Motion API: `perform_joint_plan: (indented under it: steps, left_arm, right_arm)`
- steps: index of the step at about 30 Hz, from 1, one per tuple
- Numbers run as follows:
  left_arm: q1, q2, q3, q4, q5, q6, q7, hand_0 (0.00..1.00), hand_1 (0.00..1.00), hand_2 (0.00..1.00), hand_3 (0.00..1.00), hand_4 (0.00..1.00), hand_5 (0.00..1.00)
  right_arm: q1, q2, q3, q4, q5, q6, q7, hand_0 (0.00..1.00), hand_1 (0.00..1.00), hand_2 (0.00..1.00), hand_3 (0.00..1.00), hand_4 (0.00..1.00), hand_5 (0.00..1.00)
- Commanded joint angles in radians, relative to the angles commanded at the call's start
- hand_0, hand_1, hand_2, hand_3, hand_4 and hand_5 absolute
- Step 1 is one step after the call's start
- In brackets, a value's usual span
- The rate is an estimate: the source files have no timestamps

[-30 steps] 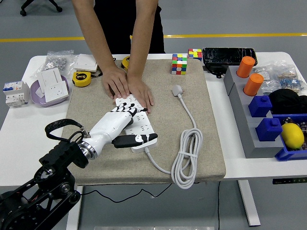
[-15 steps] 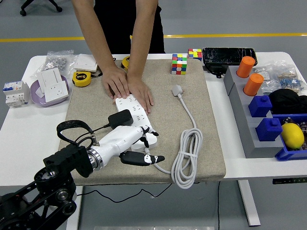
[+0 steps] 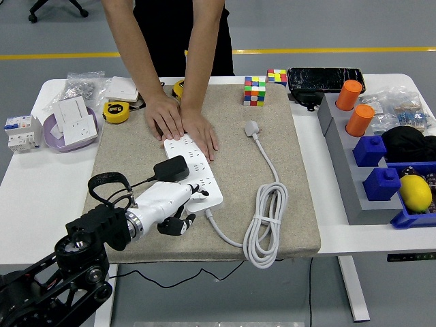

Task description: Pick up the plug,place it near the board,insert it into the board,press the button

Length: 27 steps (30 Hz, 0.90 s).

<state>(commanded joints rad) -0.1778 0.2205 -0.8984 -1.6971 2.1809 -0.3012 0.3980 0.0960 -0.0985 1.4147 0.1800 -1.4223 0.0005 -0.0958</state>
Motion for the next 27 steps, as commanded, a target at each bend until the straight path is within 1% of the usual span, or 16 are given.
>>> perform_joint_plan:
  steps: [3,6,10,11,16,17,27]
  left_arm:
    - [-0.002,-0.001,0.002,0.006,0.003,0.0,0.0,0.167,0.056,0.167,0.847,0.5,0.002]
    - [-0.004,-0.004,0.005,0.02,0.008,0.01,-0.005,0.168,0.055,0.168,0.843,0.499,0.002]
    - [-0.012,-0.009,0.011,0.053,0.02,0.027,-0.013,0.168,0.055,0.168,0.843,0.499,0.002]
    - [-0.013,-0.01,0.012,0.058,0.023,0.027,-0.013,0.169,0.054,0.167,0.87,0.498,0.002]
    - [-0.016,-0.012,0.016,0.077,0.034,0.028,-0.015,0.169,0.054,0.167,0.87,0.498,0.002]
    - [-0.016,-0.012,0.016,0.078,0.036,0.026,-0.014,0.169,0.052,0.167,0.851,0.503,0.002]
    - [-0.009,-0.009,0.028,0.094,0.044,0.012,-0.011,0.168,0.051,0.166,0.839,0.513,0.002]
  right_arm:
    - [0.001,0.0,-0.002,0.0,0.001,0.0,0.001,0.867,0.722,0.712,0.706,0.998,0.669]
    - [0.001,0.001,-0.005,0.0,0.005,0.0,0.002,0.868,0.722,0.712,0.706,0.998,0.669]
    - [0.002,0.0,-0.003,0.0,0.002,0.0,0.001,0.868,0.722,0.712,0.706,0.998,0.669]
    - [0.002,-0.001,-0.003,0.0,0.002,0.0,0.001,0.868,0.722,0.713,0.706,0.998,0.669]
    - [0.002,-0.001,-0.002,0.0,0.001,0.0,0.0,0.868,0.722,0.713,0.706,0.998,0.669]
    - [0.001,-0.002,-0.003,0.0,0.0,0.0,0.0,0.868,0.721,0.713,0.705,0.998,0.669]
    - [-0.001,-0.002,-0.008,0.0,0.002,0.0,0.0,0.868,0.721,0.712,0.705,0.998,0.668]
